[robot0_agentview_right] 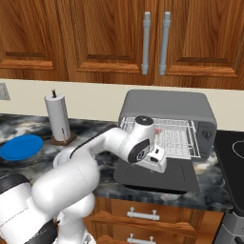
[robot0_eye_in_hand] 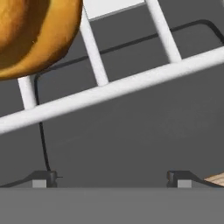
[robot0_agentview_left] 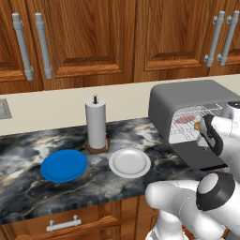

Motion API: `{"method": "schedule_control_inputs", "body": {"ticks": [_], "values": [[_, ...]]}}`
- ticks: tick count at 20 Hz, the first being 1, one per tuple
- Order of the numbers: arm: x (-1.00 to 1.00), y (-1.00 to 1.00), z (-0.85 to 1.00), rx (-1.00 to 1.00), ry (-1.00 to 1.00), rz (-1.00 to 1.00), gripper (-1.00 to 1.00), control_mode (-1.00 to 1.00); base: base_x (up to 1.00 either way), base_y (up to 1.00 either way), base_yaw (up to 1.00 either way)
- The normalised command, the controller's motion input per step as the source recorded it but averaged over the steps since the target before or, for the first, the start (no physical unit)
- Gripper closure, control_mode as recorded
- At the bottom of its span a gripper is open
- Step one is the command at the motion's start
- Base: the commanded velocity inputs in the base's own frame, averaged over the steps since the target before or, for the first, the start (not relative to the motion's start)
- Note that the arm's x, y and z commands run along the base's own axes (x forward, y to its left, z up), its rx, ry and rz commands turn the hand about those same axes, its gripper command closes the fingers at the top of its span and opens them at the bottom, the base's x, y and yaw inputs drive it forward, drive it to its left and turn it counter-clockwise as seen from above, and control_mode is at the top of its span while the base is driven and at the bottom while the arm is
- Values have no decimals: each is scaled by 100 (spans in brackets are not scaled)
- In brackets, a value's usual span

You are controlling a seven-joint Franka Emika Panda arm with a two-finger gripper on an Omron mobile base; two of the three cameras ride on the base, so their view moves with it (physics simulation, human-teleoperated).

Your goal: Open the toaster oven door. Place the bread on the top rack in the toaster oven and place the steak on the bottom rack.

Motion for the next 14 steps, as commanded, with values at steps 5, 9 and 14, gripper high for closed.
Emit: {"method": "schedule_control_inputs", "body": {"ticks": [5,9,14], "values": [[28,-10,-23,5,7,0,-100,-100,0,0,0],[31,-21,-18,9,8,-2,-100,-100,0,0,0],[23,-12,-3,7,5,-10,-100,-100,0,0,0]]}}
